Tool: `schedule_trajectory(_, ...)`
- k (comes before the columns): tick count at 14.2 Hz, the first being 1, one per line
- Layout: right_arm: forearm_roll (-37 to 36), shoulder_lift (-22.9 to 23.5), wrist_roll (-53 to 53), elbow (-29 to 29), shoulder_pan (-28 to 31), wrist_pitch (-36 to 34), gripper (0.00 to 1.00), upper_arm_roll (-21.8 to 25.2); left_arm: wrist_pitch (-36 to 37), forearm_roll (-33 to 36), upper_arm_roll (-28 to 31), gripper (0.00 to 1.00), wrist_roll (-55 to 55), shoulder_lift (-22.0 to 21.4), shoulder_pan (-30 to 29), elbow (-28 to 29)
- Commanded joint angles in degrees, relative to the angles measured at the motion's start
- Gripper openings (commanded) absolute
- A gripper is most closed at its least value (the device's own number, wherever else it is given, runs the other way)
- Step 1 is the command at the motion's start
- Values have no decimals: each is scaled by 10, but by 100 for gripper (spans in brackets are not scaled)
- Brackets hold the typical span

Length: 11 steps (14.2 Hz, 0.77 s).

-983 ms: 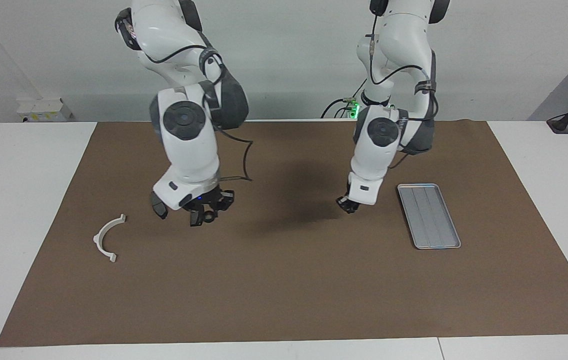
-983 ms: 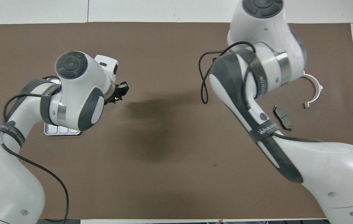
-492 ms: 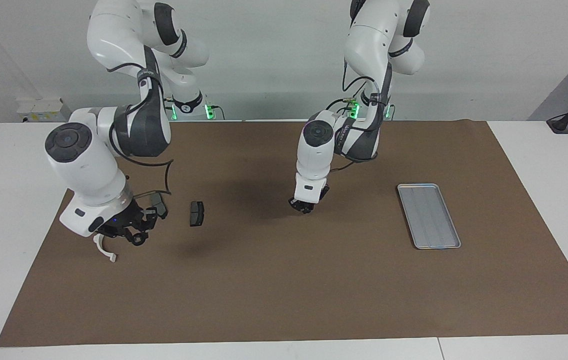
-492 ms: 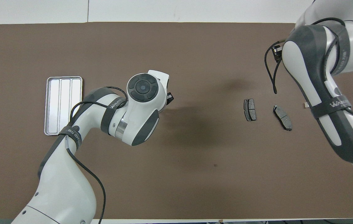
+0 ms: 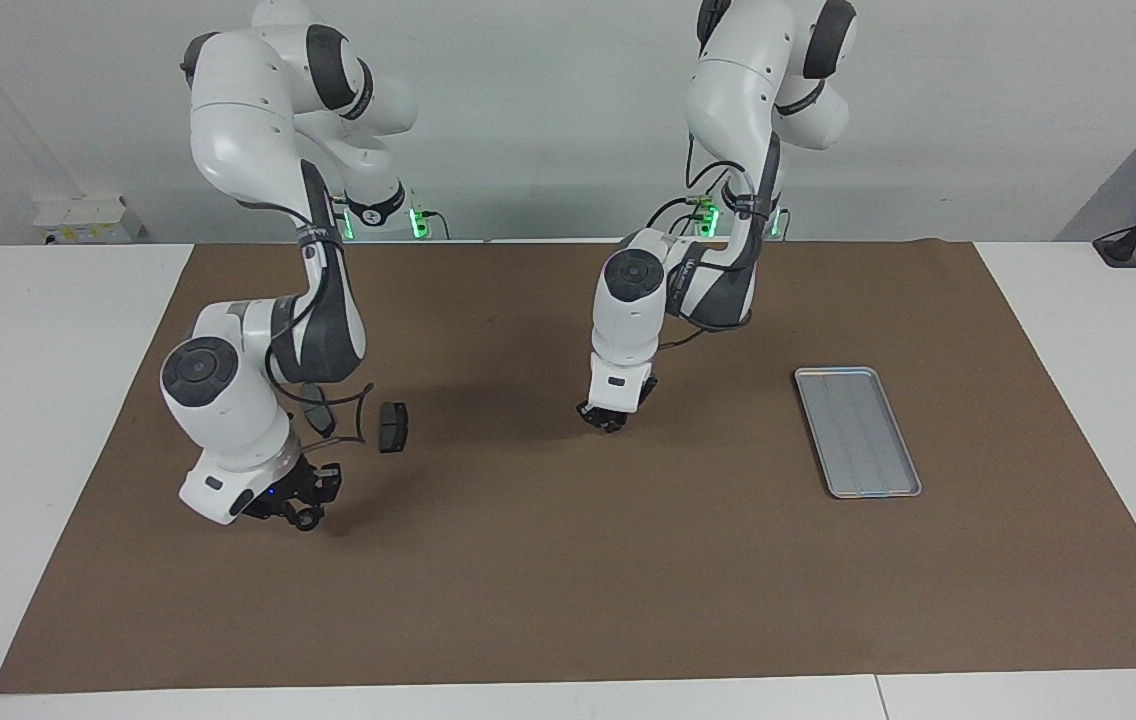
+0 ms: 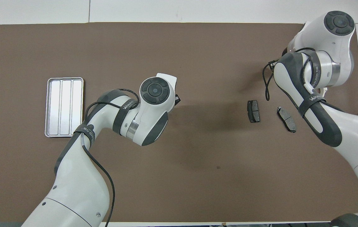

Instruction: Place bearing gear from tray to pile

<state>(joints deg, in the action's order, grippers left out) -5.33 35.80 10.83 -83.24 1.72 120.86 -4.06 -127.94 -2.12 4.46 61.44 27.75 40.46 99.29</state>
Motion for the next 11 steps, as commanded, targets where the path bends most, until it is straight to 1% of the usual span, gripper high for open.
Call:
schedule_trajectory(1,2,-8,-5,-42,5,51,0,-8,-15,5,8,0,23,19,16,-10)
schedule_trajectory(4,2,-2,-25,-72,2,98,0,-8,-15,6,8,0,23,19,16,-9)
schedule_trajectory(5,2,-2,-30,-73,1,100,0,-8,-13,7,9,45,23,19,15,-9)
schedule_trajectory(6,2,-2,-34,-73,0,99,0,-8,1,8,13,99,22,17,15,-12)
schedule_trajectory(7,2,-2,-34,-73,0,99,0,-8,26,18,14,100,21,7,8,-16)
schedule_trajectory(9,2,-3,-35,-72,-2,91,0,-8,93,32,37,100,7,-54,-17,-10)
schedule_trajectory(10,2,-4,-42,-71,-3,89,48,-8,114,32,39,100,-16,-80,-34,-2)
schedule_trajectory(11,1,-9,-59,-69,-6,81,99,-8,137,32,39,100,-50,-105,-59,2)
